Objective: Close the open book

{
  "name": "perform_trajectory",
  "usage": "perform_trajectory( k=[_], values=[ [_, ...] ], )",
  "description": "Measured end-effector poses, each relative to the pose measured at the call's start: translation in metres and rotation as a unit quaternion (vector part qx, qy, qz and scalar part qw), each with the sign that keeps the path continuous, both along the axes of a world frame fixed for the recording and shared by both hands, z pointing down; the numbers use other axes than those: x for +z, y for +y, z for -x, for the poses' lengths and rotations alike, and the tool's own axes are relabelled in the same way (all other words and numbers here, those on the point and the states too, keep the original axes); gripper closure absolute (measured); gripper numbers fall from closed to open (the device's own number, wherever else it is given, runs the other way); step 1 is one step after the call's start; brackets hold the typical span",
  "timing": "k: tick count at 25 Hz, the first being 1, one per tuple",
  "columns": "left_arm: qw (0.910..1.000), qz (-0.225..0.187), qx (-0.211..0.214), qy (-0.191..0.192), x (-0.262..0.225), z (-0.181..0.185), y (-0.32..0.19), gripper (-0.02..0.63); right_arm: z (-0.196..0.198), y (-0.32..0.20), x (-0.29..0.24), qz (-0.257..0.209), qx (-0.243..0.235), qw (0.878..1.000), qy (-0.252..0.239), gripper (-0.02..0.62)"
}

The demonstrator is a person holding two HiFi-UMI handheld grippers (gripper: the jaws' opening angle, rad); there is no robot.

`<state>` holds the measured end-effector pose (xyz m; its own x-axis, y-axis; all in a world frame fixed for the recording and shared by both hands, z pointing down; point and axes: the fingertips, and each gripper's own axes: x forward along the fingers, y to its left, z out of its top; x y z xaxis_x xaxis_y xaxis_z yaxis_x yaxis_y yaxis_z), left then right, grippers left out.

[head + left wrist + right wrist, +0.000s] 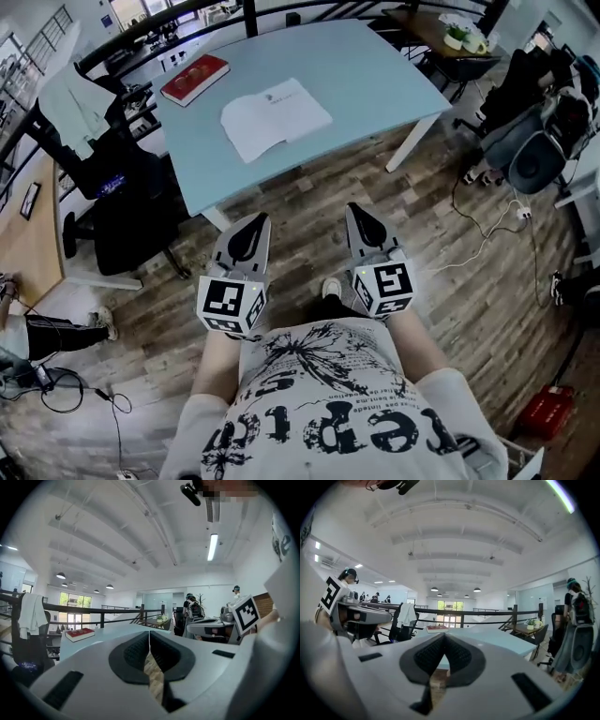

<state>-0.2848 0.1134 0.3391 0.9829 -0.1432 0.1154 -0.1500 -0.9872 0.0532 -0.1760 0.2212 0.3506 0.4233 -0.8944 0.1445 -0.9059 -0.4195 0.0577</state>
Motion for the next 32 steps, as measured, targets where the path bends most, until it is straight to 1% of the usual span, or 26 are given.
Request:
perform_trajectory(
  k=[4,9,11,14,16,19,23,27,32],
  values=[
    [0.9995,0.004,-0.031,0.008,0.001,-0.066,-0.006,0.584,-0.071,-0.011,-0.002,0.004,-0.030,0.999,0.009,0.584],
    [0.9968,0.025,-0.069,0.032,0.003,-0.130,-0.015,0.584,-0.130,-0.029,0.005,0.014,-0.081,0.997,0.000,0.584],
    [0.9955,0.030,-0.082,0.036,0.003,-0.148,-0.022,0.584,-0.147,-0.038,0.008,0.017,-0.093,0.996,0.001,0.584],
    [0.9946,0.033,-0.096,0.024,0.010,-0.167,-0.034,0.584,-0.169,-0.052,0.014,0.024,-0.104,0.994,-0.001,0.584],
    [0.9935,0.033,-0.108,0.019,0.012,-0.178,-0.049,0.584,-0.181,-0.066,0.016,0.027,-0.114,0.993,0.002,0.584],
    [0.9912,0.041,-0.123,0.026,0.015,-0.199,-0.076,0.584,-0.202,-0.093,0.021,0.034,-0.128,0.991,0.011,0.584],
    [0.9914,0.050,-0.115,0.037,0.019,-0.236,-0.110,0.584,-0.233,-0.138,0.030,0.044,-0.149,0.988,0.013,0.584],
    [0.9898,0.050,-0.129,0.035,0.020,-0.272,-0.153,0.584,-0.261,-0.189,0.031,0.048,-0.186,0.981,0.017,0.584],
    [0.9869,0.052,-0.150,0.027,0.025,-0.307,-0.208,0.584,-0.304,-0.252,0.030,0.049,-0.199,0.979,0.021,0.584]
  ],
)
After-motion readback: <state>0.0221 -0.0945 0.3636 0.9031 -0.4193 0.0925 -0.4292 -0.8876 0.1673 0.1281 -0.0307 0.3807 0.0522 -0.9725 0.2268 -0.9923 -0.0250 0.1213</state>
